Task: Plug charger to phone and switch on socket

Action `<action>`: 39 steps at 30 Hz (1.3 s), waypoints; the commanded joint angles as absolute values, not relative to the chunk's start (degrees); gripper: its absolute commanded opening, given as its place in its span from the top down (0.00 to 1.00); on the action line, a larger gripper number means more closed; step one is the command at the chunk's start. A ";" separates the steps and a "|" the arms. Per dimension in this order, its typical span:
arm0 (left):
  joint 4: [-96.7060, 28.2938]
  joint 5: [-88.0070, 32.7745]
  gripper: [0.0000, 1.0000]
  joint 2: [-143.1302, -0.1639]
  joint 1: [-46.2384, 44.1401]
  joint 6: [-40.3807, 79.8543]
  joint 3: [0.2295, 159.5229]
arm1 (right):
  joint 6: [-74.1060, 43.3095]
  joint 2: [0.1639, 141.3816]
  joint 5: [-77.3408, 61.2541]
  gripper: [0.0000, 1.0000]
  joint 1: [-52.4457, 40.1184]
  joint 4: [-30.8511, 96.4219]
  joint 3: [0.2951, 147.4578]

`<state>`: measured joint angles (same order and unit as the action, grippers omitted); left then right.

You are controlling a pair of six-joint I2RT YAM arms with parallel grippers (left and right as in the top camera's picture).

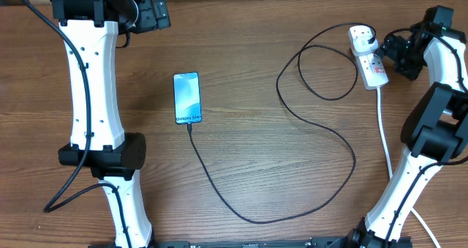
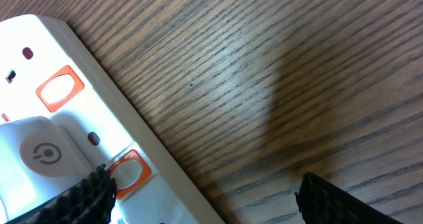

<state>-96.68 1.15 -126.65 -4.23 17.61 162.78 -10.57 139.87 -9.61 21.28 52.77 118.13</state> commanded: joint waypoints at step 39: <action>-96.79 1.93 0.00 -126.02 -3.86 17.56 163.28 | -10.44 142.52 -12.03 0.18 20.10 58.59 125.01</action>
<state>-96.68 1.17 -126.65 -4.23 17.61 162.78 -11.55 140.73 -10.09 20.75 58.06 121.19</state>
